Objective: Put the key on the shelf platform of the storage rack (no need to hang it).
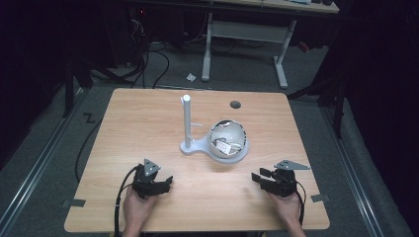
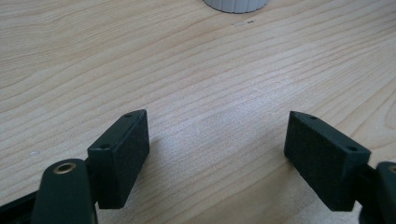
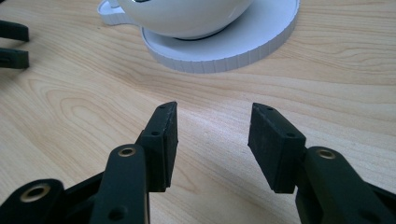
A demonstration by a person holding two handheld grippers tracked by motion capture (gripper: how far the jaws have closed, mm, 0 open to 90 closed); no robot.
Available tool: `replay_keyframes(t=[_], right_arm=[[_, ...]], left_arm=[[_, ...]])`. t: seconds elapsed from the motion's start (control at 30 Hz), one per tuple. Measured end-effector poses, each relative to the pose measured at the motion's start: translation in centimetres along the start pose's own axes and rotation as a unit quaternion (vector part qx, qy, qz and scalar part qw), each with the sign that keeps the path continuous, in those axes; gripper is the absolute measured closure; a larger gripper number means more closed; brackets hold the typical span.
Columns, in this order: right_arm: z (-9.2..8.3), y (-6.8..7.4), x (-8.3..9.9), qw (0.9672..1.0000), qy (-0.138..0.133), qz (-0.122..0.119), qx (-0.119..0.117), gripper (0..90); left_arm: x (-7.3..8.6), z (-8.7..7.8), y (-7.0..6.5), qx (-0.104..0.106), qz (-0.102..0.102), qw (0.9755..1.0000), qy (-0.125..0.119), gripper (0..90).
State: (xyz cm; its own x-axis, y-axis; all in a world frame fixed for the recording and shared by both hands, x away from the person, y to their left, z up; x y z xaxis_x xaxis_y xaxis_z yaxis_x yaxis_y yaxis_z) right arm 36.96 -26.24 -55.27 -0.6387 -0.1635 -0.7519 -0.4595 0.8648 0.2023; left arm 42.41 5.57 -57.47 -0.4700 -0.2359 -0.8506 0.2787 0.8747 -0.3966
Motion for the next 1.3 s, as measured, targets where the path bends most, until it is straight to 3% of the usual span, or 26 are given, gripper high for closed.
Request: replay_keyframes(t=[0.43,1.0,1.3], right_arm=[[1.4,0.3,0.5,0.9991,0.012,-0.026,0.031,50.3],[2.4,0.9,1.0,0.9985,0.025,-0.036,0.033,50.1],[2.9,1.3,1.3,0.9969,0.039,-0.056,0.038,49.0]], left_arm=[[0.0,0.0,0.0,0.0,0.0,1.0,0.0,22.8],[0.0,0.0,0.0,0.0,0.0,1.0,0.0,22.7],[0.0,0.0,0.0,0.0,0.0,1.0,0.0,22.7]])
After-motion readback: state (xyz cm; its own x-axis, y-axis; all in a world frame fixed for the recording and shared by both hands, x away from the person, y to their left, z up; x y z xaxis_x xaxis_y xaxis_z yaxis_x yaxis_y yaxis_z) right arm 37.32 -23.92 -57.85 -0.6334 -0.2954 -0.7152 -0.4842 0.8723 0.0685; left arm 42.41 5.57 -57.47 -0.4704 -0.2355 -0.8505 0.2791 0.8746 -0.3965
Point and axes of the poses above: each handheld gripper's, and its own axes: z roughly forward along the jaws, x roughly out of its underside, y roughly to its left, the point moved 8 cm from there along z, roughly forward along the jaws
